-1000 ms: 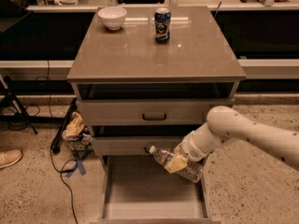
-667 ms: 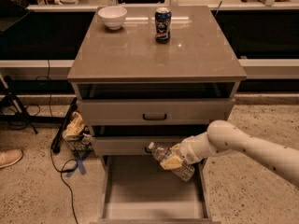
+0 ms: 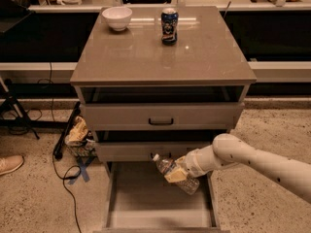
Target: Place water bottle into bottom drawer
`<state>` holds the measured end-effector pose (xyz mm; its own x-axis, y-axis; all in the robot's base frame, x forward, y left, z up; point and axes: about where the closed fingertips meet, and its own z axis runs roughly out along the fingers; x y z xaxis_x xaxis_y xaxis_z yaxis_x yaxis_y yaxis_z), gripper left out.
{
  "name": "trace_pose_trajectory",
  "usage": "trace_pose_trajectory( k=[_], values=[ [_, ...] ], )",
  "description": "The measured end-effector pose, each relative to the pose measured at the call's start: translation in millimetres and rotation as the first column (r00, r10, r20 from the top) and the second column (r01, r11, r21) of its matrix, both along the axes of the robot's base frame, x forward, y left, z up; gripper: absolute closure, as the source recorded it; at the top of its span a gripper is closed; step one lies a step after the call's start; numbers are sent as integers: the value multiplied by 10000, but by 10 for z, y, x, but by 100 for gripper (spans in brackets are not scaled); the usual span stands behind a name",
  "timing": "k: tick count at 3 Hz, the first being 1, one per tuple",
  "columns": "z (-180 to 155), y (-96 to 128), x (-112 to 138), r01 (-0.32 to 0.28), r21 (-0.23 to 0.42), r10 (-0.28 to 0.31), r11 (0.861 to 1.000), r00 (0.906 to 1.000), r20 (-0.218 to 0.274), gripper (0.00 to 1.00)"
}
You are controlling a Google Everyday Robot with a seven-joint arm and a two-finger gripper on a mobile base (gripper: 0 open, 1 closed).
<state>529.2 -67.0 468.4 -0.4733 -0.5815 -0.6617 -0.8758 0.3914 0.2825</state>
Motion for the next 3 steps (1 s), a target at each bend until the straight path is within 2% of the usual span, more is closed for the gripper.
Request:
trace_pose_trajectory(
  k=[1,2,3],
  values=[
    [-356,41,-47,614,310,-612,9976,9981,-73,100],
    [-1179,177,-71,1465,846,-1471,9856,9891,11,97],
    [-1637,319,-60,1630,1080,-1632,9807,9866,-71,75]
  ],
)
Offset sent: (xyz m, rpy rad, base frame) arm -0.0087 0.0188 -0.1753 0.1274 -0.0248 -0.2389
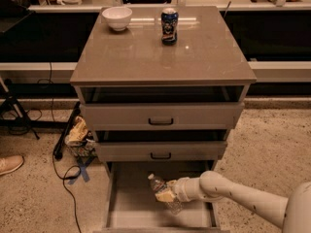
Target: Place water bottle into bottom drawer
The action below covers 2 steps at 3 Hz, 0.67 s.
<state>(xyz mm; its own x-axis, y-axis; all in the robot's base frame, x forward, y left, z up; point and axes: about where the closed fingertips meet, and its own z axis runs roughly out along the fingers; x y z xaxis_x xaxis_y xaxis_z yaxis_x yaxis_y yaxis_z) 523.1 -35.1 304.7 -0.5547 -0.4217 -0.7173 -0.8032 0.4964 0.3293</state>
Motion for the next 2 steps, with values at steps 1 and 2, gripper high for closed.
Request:
trace_pose_trajectory(
  k=[1,2],
  values=[
    [-455,219,82,-59,250,69,9997,9991,-422,51],
    [-781,377,197,-86,420,118,9991,9970,-759,29]
  ],
)
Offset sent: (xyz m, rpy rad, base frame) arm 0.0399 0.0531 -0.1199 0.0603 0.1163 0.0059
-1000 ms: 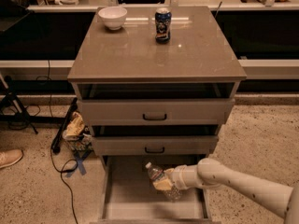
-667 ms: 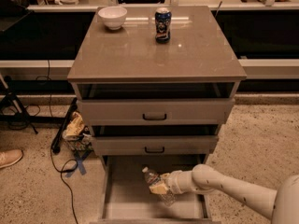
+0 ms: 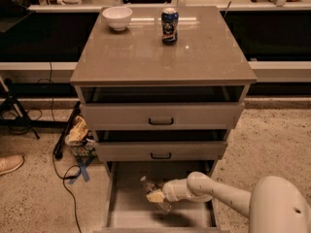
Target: Place water bottle into bottom drawer
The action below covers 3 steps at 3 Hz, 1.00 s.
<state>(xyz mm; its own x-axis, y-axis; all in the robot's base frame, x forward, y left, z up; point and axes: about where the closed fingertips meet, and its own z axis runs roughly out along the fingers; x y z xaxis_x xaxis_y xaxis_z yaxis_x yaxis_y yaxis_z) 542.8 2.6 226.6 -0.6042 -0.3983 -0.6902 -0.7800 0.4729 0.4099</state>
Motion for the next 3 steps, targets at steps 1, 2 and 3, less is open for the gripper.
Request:
trace_pose_trajectory(
  k=[1,2,3],
  values=[
    [-294,147,139,6,214,2,9998,9994,-353,0],
    [-368,144,190,115,256,-104,9996,9990,-434,0],
    [-292,-359,123,1214,-97,-1217,9926,9917,-407,0]
  ],
)
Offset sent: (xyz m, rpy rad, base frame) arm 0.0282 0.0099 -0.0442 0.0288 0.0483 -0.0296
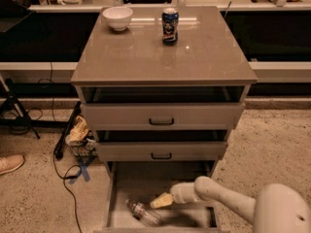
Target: Place water bottle into bottom drawer
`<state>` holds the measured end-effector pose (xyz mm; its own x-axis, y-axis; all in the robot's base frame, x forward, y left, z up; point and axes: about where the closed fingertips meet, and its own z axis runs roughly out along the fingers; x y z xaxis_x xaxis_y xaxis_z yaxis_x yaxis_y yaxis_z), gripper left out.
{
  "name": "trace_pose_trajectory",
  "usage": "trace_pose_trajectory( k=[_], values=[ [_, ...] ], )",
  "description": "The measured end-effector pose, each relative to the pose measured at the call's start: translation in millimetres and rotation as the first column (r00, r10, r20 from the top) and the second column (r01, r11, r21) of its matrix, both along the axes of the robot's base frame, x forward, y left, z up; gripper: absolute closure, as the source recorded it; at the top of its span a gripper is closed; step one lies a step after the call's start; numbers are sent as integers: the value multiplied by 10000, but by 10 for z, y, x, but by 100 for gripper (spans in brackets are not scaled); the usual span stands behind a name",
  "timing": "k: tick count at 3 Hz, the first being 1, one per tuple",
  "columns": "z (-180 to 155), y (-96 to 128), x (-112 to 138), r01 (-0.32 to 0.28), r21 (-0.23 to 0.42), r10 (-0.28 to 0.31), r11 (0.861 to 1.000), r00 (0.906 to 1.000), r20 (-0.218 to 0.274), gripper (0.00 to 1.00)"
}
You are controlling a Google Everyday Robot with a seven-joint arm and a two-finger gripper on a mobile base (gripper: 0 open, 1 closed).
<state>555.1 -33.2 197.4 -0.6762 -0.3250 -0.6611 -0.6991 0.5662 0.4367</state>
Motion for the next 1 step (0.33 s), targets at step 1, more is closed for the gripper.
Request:
trace_pose_trajectory(
  k=[1],
  values=[
    [203,-471,-190,867,-559,-866,9947,9962,51,0]
  ],
)
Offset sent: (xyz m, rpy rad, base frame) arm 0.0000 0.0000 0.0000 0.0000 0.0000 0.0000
